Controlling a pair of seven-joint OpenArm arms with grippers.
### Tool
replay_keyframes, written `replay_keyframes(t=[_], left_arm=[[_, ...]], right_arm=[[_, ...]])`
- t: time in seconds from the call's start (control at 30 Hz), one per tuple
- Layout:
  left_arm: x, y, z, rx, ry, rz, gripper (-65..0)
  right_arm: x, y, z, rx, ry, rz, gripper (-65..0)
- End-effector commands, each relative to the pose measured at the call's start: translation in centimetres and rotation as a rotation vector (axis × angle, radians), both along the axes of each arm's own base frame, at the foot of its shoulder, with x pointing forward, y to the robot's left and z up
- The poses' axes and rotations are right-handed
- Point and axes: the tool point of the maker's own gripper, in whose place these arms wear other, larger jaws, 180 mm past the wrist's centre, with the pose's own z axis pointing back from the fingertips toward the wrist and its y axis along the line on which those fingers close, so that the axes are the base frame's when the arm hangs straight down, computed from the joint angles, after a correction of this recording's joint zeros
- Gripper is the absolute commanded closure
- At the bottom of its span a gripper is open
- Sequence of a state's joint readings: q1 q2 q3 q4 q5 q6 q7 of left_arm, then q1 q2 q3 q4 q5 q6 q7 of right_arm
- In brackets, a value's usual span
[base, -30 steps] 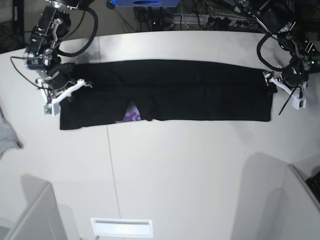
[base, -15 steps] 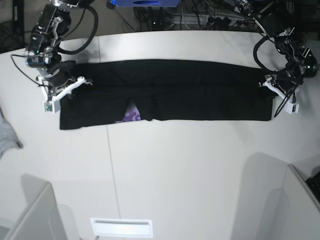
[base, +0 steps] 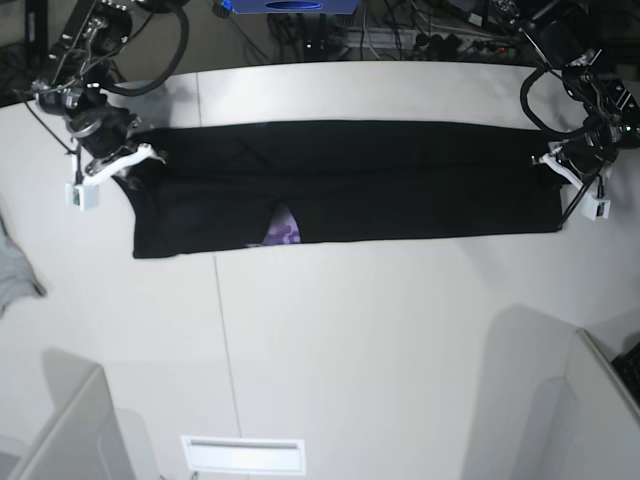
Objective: Fold the T-shirt properly
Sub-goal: 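Grasp the strip ends with both grippers and pull them inward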
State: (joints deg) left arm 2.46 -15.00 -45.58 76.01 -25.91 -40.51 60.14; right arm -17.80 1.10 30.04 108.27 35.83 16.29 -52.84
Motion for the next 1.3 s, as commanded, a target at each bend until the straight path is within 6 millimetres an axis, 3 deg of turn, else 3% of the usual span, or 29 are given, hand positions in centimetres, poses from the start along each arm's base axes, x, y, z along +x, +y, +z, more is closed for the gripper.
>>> replay_keyframes(t=[0.0,0.17,0.27,0.5,0.87,1.27], left_arm=[[-0.3,1.4,0.6,0.051,0.028,0.001,0.0],[0.1,1.9,2.8,0.126,-0.014,-0.028,0.0],[0.3,1.7,5.3,0.210,-0.060,-0.066,0.0],[-1.1,-1.7,6.8,0.253,-0.102,-0.122,0.0],[-0.1,-10.5,6.4,0.190,-0.136,-0.345,0.0],[1.1,-20.1,5.1,0.016,-0.137,-0.454,0.0]], right_arm=[[0.7,-0.3,1.2,-0.007,-0.048,0.002,0.0],[0.4,-0.3,0.9,-0.007,-0.038,0.002,0.0],[0.4,-0.2,0.9,-0.006,-0.038,0.005,0.0],[0.4,-0.1,0.9,-0.006,-0.039,0.006,0.0],[0.5,-0.1,0.9,-0.007,-0.039,0.009,0.0],[0.2,-0.4,0.8,-0.011,-0.033,0.002,0.0]])
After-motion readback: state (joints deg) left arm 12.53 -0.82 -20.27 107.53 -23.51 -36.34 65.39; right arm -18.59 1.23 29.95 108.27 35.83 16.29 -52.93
